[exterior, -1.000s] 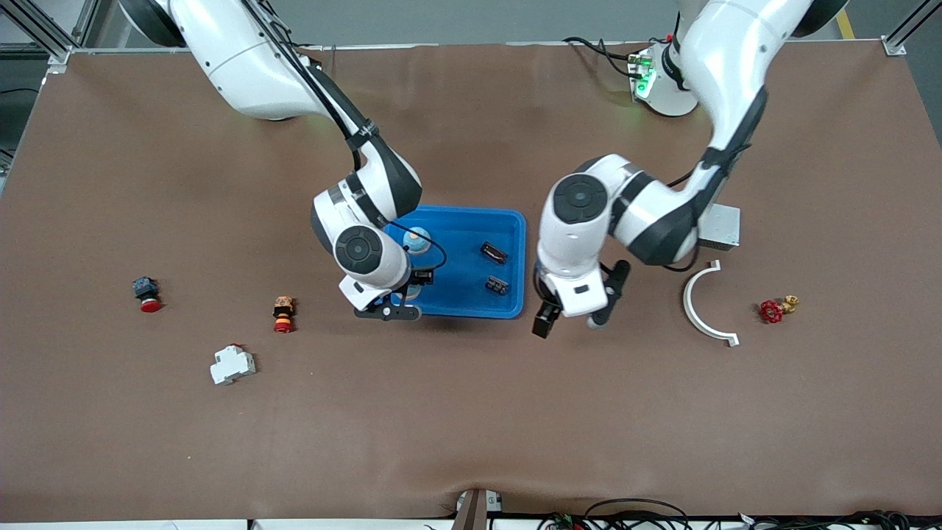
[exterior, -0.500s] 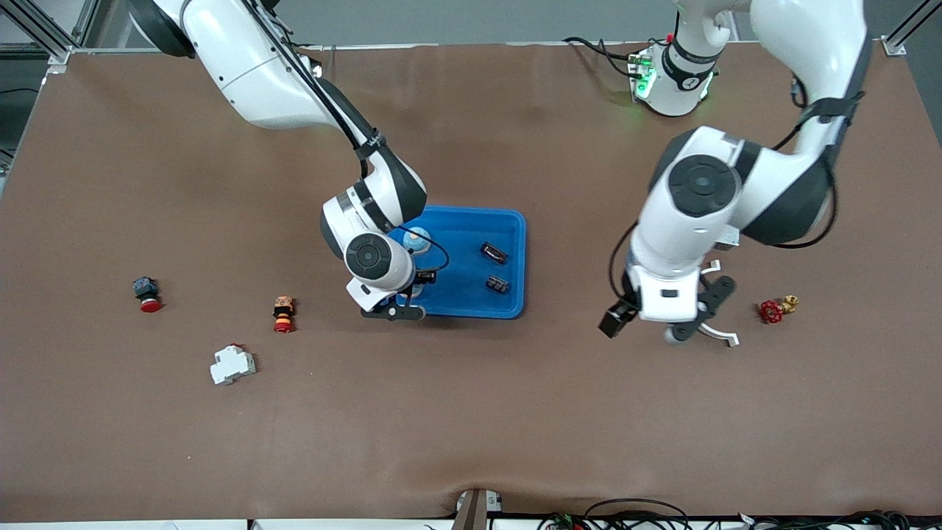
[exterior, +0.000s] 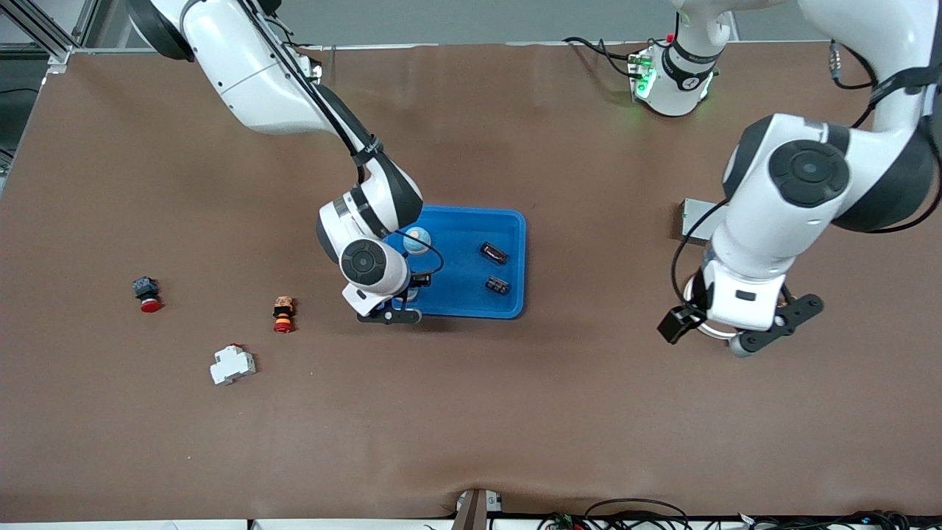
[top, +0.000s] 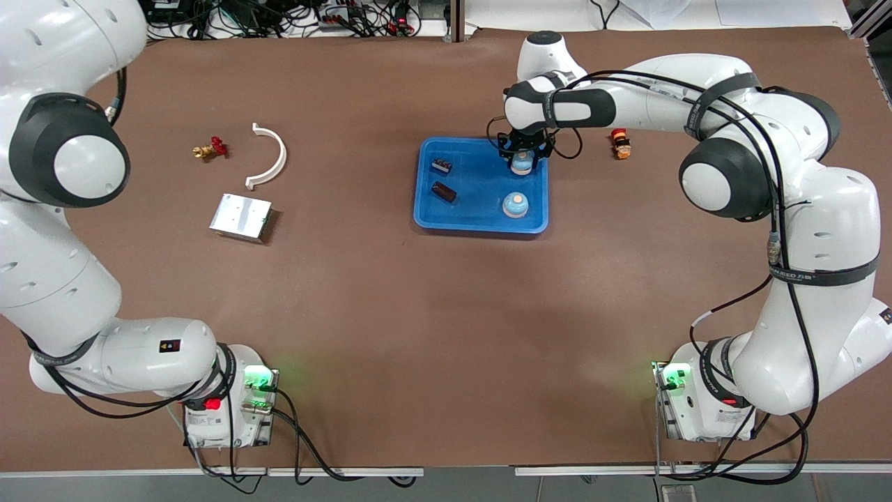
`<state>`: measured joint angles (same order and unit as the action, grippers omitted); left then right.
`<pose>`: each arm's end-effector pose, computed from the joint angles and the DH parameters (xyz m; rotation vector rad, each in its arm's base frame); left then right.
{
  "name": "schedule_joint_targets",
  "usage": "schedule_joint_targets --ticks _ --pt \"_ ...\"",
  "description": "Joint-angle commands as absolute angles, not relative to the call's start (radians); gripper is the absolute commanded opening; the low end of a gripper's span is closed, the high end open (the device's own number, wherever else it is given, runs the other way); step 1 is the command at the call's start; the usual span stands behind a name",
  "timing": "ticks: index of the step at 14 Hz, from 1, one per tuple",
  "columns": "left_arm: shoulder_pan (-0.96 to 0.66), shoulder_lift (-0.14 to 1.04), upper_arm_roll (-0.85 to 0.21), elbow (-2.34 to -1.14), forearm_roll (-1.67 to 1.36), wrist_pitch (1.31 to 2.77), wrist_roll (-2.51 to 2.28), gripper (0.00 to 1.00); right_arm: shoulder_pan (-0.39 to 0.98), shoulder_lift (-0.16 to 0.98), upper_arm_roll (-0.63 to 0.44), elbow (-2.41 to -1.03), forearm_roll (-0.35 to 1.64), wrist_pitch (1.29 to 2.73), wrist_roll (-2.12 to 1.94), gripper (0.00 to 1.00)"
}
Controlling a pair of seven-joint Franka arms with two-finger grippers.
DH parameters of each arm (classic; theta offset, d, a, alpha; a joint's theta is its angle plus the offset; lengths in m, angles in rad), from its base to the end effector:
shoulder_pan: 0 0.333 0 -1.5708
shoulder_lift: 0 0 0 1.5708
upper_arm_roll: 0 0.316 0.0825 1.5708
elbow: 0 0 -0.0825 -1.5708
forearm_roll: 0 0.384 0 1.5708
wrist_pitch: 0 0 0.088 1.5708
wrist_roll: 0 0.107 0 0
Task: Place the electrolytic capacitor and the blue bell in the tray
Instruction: 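Release both items in the tray and lift both grippers away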
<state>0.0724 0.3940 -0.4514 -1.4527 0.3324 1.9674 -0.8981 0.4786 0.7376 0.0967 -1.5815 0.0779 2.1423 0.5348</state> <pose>0.6606 -0.1880 0.4946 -3.0166 -0.7045 -0.3402 0.5725 0.3659 0.1920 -3.1057 0.0416 0.3367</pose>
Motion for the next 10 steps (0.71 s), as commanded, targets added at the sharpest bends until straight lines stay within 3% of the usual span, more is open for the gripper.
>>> schedule_joint_targets --ticks 1,4,6,10 --pt "0.133 0.368 -0.462 -1.399 0.260 1.859 -0.749 1.00 0.474 0.736 0.103 -1.580 0.080 2.145 0.523 1.00" --pt "0.204 0.302 -0.460 -1.401 0.193 1.810 -0.638 1.00 0.491 0.715 0.103 -1.578 0.080 2.122 0.531 1.00" --pt "0.225 0.278 -0.457 -1.399 0.193 1.740 -0.585 1.00 0.497 0.651 0.103 -1.580 0.080 2.019 0.538 1.00" --pt "0.247 0.213 -0.459 -1.397 0.184 1.646 -0.519 1.00 0.488 0.397 0.103 -1.649 0.080 1.836 0.535 1.00"
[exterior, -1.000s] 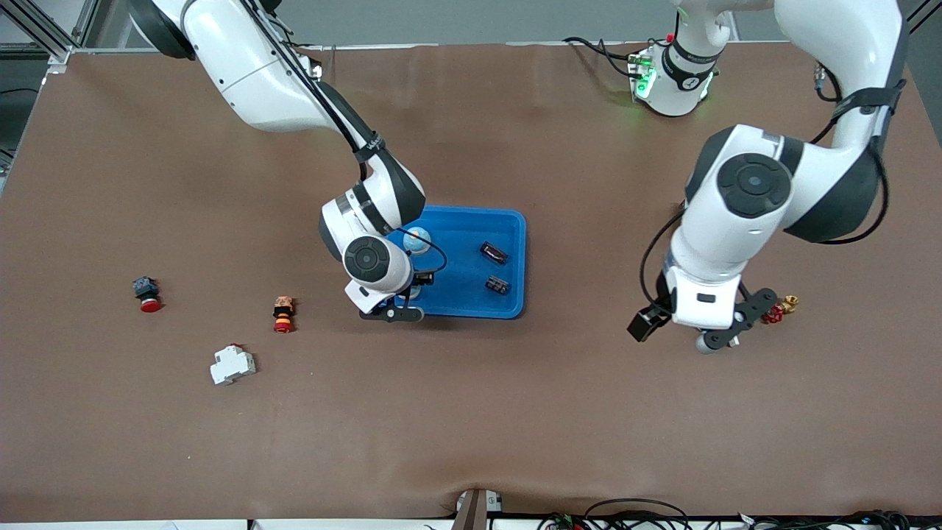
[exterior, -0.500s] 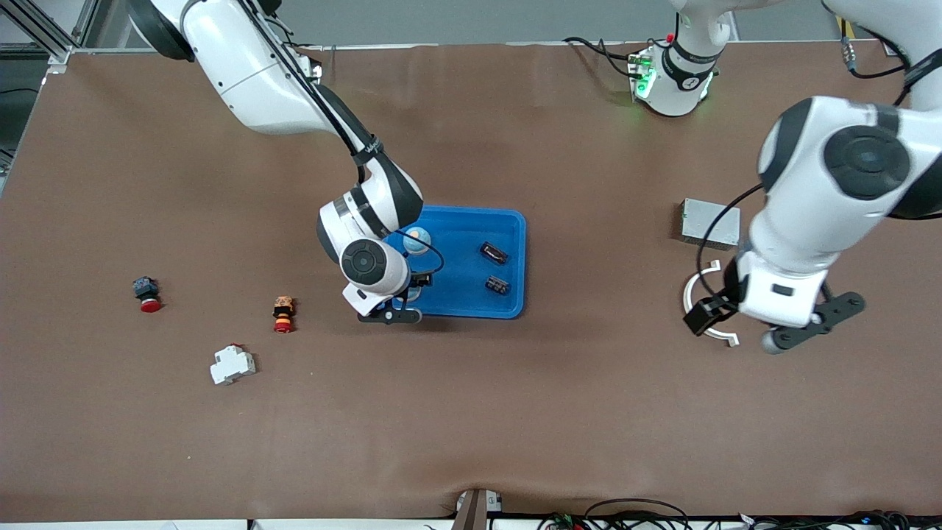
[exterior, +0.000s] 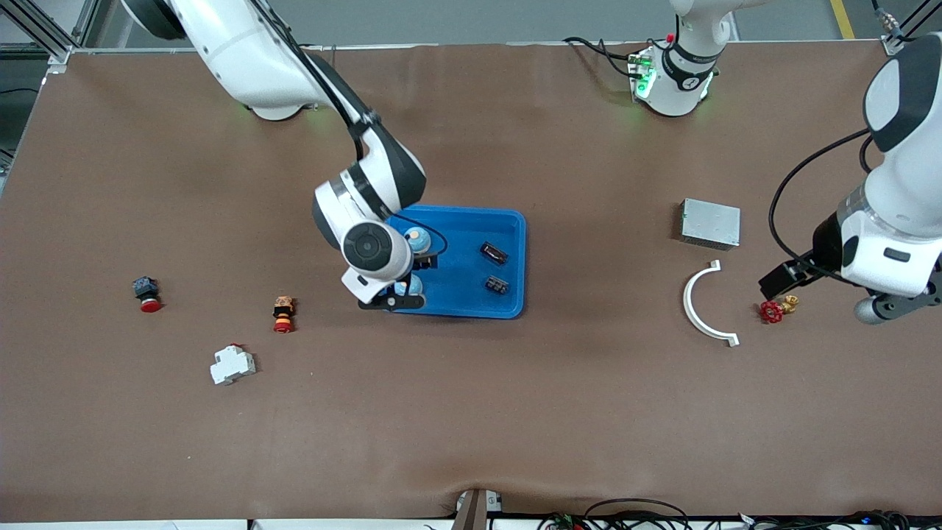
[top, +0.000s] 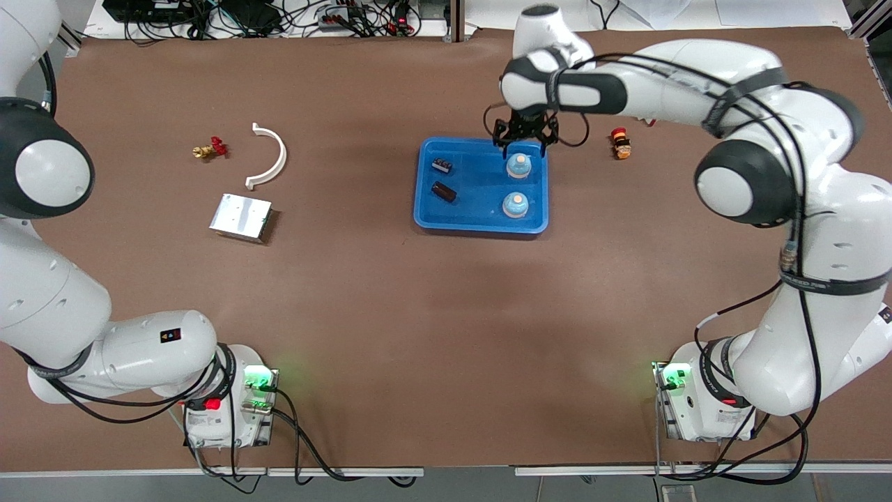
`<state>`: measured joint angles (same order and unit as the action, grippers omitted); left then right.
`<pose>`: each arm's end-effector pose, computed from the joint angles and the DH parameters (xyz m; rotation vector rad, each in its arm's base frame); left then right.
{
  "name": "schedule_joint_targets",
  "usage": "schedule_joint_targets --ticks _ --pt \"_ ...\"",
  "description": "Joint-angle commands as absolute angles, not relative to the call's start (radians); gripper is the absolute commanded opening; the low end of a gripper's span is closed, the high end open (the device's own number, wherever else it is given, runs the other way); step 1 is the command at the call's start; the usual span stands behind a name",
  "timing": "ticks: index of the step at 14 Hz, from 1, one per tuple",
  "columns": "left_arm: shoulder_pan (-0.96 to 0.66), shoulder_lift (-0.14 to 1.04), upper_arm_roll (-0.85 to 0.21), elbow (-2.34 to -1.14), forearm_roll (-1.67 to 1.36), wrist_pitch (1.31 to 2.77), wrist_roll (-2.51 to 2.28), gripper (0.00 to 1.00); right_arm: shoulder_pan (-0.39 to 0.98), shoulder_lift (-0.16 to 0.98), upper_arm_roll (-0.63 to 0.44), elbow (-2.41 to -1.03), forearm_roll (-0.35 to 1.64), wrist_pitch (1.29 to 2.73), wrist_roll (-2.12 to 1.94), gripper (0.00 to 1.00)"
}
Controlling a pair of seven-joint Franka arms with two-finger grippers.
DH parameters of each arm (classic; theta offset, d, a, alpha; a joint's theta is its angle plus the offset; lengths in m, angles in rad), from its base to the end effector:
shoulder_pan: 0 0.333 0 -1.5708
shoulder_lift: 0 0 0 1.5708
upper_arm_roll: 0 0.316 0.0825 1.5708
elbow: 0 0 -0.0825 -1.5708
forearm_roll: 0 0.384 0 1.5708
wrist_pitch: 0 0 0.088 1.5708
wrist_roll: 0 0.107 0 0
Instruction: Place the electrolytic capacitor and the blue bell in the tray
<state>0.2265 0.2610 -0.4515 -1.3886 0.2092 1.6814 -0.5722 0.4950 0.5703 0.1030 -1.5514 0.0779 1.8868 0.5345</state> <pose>0.6319 -0.0866 0.5792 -3.0260 -0.5298 -0.1380 0.5567 0.3752 0.3014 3.0976 0.0323 -0.4124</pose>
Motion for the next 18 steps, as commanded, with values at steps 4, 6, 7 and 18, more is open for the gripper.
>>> schedule_joint_targets --ticks 4,6,7,18 --pt "0.297 0.117 -0.445 -1.410 0.067 1.568 -0.417 1.00 0.405 0.114 0.098 -1.727 0.081 1.659 0.455 1.00" --pt "0.182 0.040 -0.301 -1.472 0.043 1.551 -0.314 1.00 0.289 0.002 0.098 -1.727 0.089 1.554 0.286 1.00" --pt "0.123 0.003 -0.225 -1.520 0.040 1.552 -0.255 1.00 0.222 -0.049 0.098 -1.729 0.090 1.505 0.206 1.00" --pt "-0.011 -0.170 -0.077 -1.687 -0.009 1.532 -0.110 1.00 -0.146 -0.335 0.068 -1.959 0.083 1.657 -0.017 1.00"
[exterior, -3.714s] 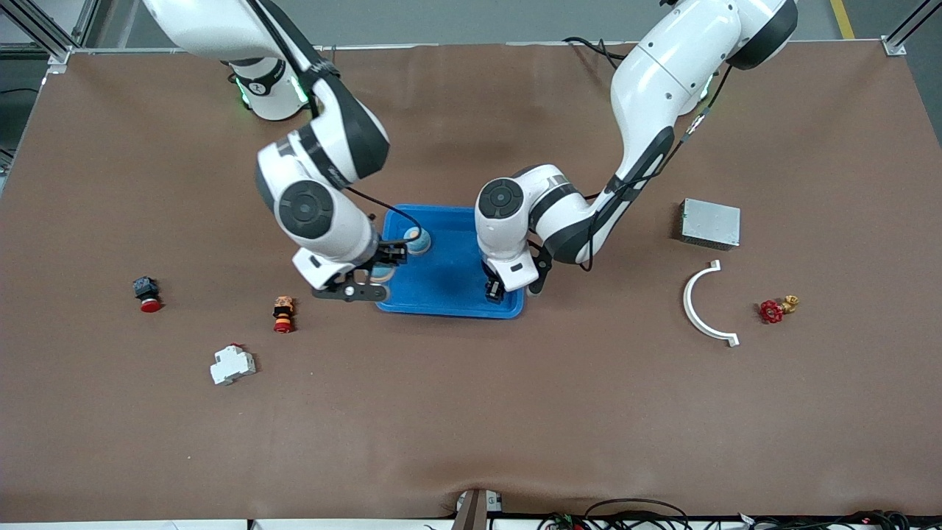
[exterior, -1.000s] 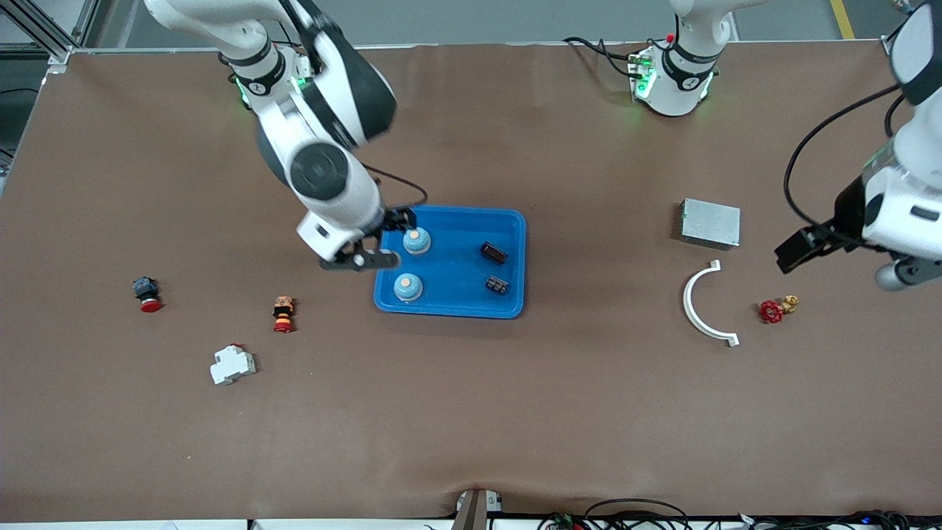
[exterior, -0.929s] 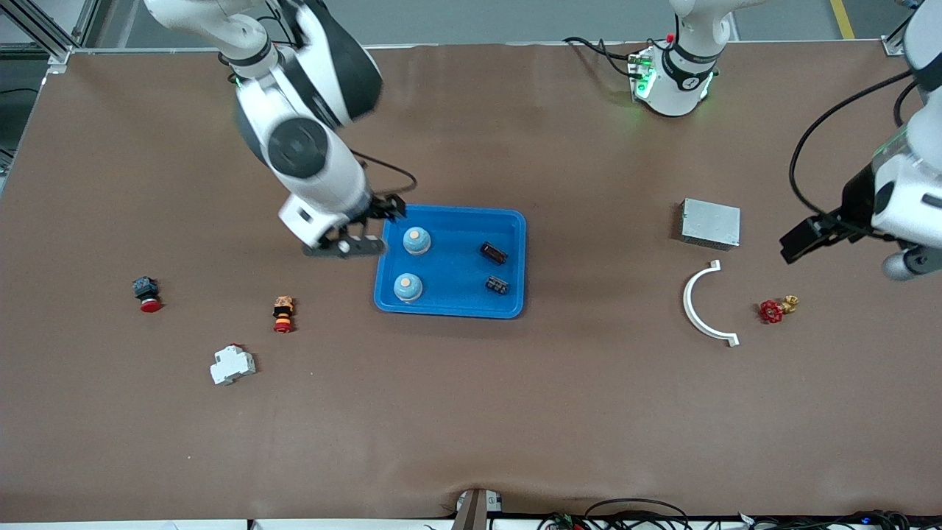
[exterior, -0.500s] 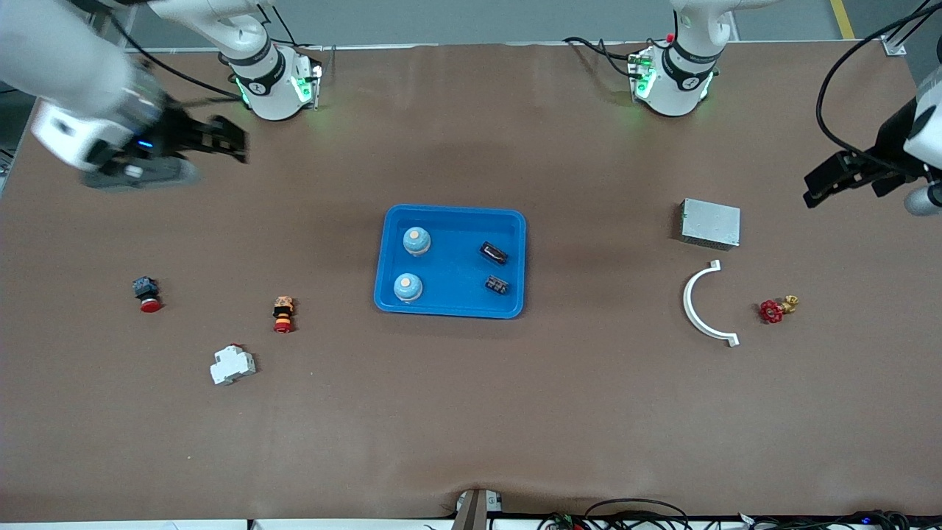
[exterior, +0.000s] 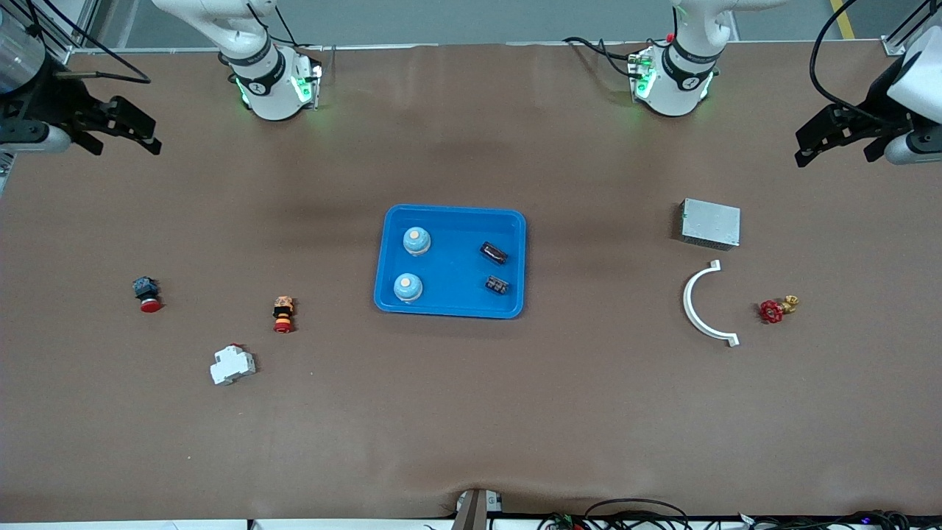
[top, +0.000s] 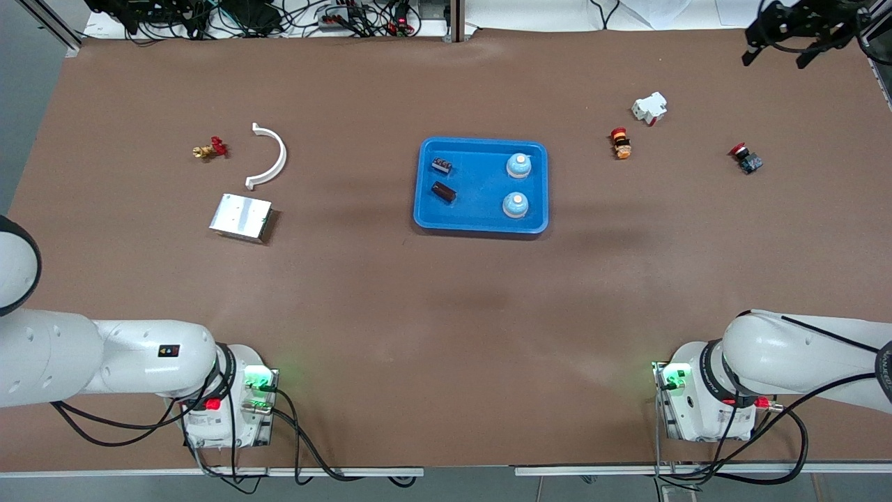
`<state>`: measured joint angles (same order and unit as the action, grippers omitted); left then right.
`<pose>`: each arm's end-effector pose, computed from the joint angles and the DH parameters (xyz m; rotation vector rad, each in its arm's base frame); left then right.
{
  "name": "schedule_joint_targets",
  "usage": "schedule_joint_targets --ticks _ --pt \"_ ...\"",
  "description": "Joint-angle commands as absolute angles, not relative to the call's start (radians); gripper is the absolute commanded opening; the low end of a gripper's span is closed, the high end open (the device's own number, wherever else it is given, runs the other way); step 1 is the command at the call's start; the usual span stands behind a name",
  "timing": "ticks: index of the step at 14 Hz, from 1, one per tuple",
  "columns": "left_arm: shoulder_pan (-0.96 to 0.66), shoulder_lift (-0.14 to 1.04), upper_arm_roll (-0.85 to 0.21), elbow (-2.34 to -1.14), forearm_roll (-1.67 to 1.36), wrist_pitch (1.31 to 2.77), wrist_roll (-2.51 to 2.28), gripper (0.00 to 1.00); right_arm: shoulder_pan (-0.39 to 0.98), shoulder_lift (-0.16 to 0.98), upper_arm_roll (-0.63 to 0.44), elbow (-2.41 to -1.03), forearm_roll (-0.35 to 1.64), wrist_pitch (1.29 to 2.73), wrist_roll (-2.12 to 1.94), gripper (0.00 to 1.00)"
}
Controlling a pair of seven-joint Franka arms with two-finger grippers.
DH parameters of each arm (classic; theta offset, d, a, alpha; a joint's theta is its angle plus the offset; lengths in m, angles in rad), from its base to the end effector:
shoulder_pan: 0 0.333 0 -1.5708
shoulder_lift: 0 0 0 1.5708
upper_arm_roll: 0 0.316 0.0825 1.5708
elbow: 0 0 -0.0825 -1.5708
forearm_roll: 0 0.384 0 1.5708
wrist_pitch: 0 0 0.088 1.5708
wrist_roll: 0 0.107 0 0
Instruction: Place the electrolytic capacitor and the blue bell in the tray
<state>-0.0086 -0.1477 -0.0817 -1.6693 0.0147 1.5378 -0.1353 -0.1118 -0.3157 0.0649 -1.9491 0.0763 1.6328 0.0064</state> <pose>0.5022 -0.0473 0.6532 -3.1158 -0.0723 -0.0290 0.4569 -0.0096 0.6101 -3.0841 0.0945 -0.0001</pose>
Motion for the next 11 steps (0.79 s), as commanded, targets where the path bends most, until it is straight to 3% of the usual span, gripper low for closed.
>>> schedule_joint_targets --ticks 1,11 --pt "-0.014 -0.170 -0.077 -1.686 -0.009 1.526 -0.110 1.00 -0.156 -0.304 0.067 -1.929 0.081 1.655 -0.017 1.00" --pt "-0.009 -0.137 -0.106 -1.663 -0.009 1.523 -0.126 1.00 -0.167 0.003 0.069 -1.495 0.077 1.553 -0.011 1.00"
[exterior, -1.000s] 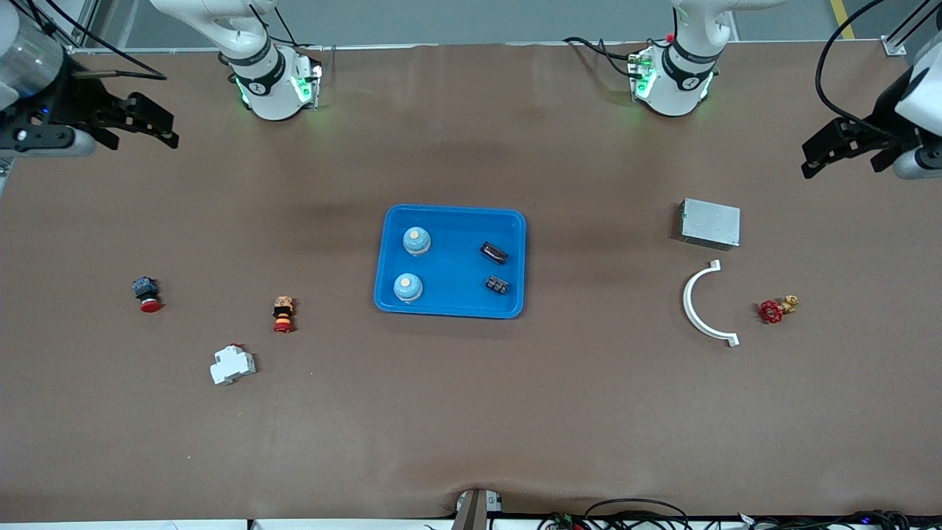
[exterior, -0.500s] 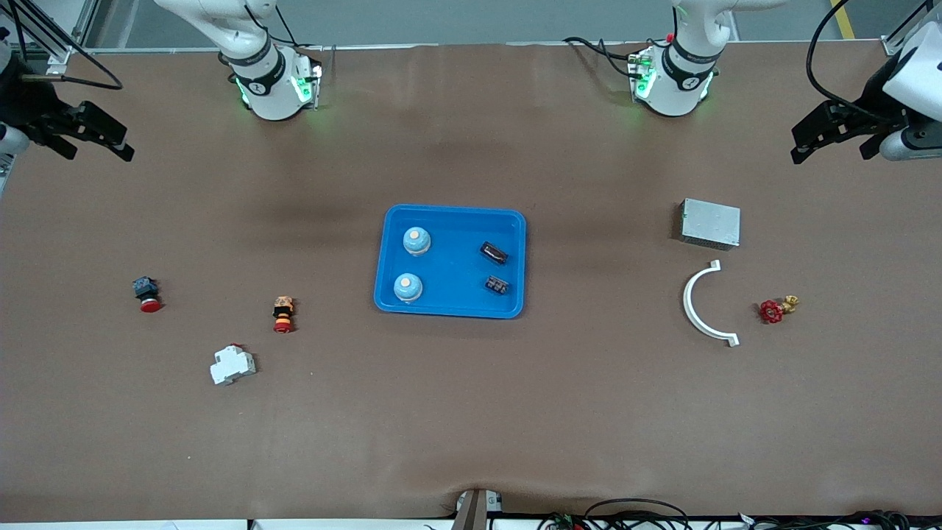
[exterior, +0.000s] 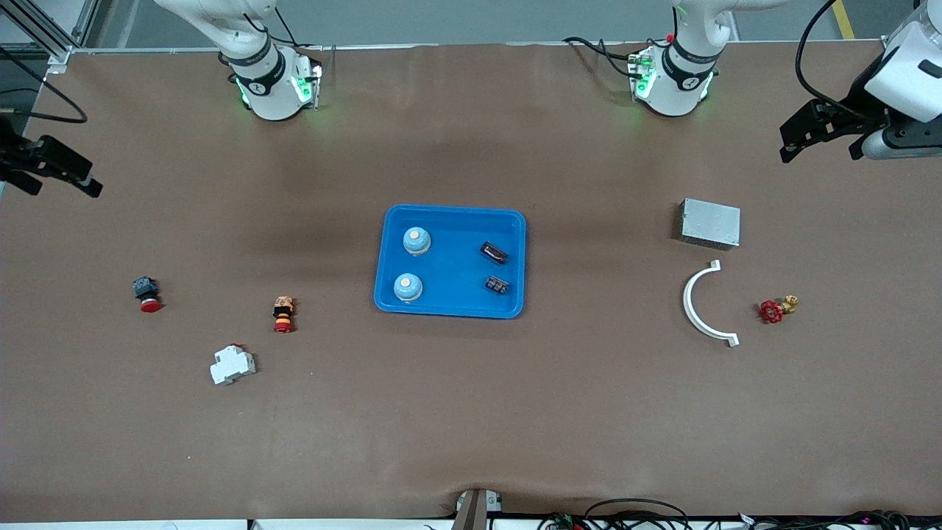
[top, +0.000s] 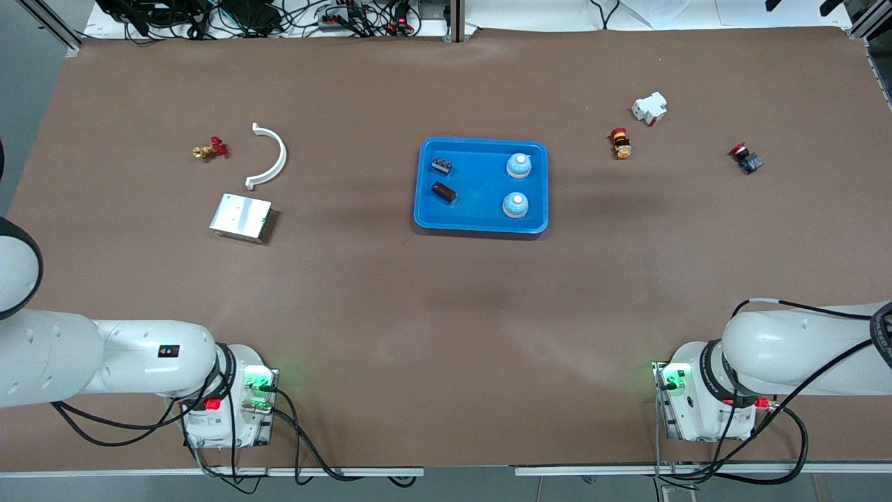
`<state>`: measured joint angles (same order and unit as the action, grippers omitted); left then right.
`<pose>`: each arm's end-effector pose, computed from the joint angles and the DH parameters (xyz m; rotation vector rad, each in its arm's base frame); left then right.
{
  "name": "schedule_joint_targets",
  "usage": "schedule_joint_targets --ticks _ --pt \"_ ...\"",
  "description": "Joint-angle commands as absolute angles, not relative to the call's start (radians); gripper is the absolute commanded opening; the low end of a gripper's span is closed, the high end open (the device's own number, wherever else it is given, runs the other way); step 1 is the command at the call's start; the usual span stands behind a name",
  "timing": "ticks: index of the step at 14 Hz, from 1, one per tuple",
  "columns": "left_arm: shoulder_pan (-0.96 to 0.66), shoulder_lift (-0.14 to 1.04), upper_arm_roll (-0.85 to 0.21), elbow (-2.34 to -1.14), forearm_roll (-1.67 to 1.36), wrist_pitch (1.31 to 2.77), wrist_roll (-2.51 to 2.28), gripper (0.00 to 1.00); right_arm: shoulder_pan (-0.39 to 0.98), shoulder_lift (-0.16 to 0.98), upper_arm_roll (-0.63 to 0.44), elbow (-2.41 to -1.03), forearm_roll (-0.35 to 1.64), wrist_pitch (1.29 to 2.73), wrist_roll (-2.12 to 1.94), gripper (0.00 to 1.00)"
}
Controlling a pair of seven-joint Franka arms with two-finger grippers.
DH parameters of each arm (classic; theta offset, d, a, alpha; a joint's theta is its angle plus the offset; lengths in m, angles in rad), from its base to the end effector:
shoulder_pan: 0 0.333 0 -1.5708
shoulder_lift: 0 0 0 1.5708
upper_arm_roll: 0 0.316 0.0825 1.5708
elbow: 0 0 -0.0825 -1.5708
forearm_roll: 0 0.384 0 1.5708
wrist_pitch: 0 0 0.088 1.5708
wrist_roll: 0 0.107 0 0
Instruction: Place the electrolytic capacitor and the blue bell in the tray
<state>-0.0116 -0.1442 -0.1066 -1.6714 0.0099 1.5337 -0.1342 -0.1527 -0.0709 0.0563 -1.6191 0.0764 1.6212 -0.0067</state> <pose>0.5013 -0.0628 0.6499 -3.1172 -0.0272 -0.0137 0.5359 -0.0428 0.6451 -3.0676 0.1393 -0.1175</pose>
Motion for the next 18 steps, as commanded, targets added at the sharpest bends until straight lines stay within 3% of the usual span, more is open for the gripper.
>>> schedule_joint_targets --ticks 1,5,8,18 --pt "-0.012 -0.138 -0.106 -1.663 -0.009 1.522 -0.132 1.00 -0.172 0.029 0.069 -1.455 0.078 1.530 -0.011 1.00" --pt "-0.005 -0.144 -0.106 -1.661 -0.014 1.523 -0.141 1.00 -0.176 0.162 0.067 -1.278 0.074 1.344 -0.008 1.00" --pt "-0.002 -0.149 -0.103 -1.660 -0.032 1.522 -0.164 1.00 -0.187 0.166 0.067 -1.307 0.057 1.286 -0.017 1.00" --pt "0.017 -0.144 -0.094 -1.635 -0.023 1.491 -0.160 1.00 -0.189 0.164 0.069 -1.289 0.055 1.293 -0.009 1.00"
